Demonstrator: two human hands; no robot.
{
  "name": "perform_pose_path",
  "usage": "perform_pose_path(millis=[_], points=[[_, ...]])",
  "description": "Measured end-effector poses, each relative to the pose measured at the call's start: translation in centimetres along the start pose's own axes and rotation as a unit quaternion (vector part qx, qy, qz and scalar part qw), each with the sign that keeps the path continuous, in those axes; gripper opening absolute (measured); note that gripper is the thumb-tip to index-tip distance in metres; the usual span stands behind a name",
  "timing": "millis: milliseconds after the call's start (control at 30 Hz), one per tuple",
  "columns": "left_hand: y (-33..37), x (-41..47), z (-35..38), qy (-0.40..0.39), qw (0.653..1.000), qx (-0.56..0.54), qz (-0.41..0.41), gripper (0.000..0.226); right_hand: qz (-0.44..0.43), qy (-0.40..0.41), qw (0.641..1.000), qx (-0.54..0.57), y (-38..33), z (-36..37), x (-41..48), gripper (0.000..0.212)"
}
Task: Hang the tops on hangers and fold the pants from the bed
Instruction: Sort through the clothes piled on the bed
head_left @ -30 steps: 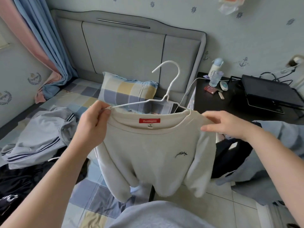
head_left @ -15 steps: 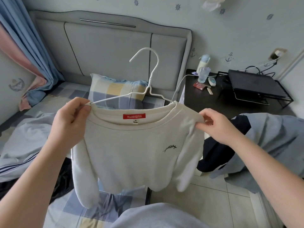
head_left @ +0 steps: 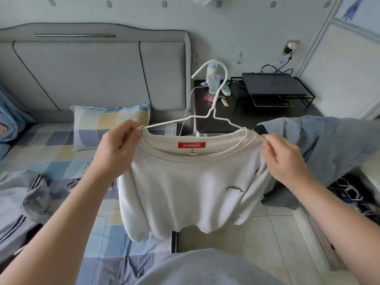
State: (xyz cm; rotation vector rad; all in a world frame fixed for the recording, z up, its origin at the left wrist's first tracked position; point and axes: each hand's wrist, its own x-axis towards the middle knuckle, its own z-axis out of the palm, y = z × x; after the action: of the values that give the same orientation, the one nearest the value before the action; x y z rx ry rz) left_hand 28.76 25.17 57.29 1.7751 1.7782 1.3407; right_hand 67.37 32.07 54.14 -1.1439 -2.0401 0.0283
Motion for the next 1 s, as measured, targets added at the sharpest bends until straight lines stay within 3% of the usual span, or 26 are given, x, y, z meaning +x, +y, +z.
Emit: perform_pose_path(millis=[167,367,467,567,867,1000], points=[[4.7,2.5,7.2,-0.064,0.995,-0.051,0.053,0.015,0.066,-0.04,0.997,0.03,5.7,-7.6,-2.7,0.028],[11.4,3.6,18.4,-0.162,0.977,-0.084,0.113,0.017,0.172,-0.078,0.977,0.099,9.7,-14.9,-7.6,0.006],[14.8,3.6,24.2,-0.215,0.962,-0.099,0.137,0.015,0.201,-0.086,0.972,0.081,12.1,-18.6,-10.2,0.021],[18.0,3.6,30.0,-0.275,0.942,-0.105,0.162,0.017,0.258,-0.07,0.959,0.093,14.5,-22.7,-13.6,0.032],[30.2,1.8,46.6,-0.384,0.862,-0.151,0.293,0.021,0.396,-0.057,0.914,0.068,16.3,-35.0,-21.9,0.019],[35.6,2.0,53.0,-0.408,0.841,-0.139,0.327,0.018,0.443,0.004,0.887,0.126,15.3,-38.4,-23.1,0.014]])
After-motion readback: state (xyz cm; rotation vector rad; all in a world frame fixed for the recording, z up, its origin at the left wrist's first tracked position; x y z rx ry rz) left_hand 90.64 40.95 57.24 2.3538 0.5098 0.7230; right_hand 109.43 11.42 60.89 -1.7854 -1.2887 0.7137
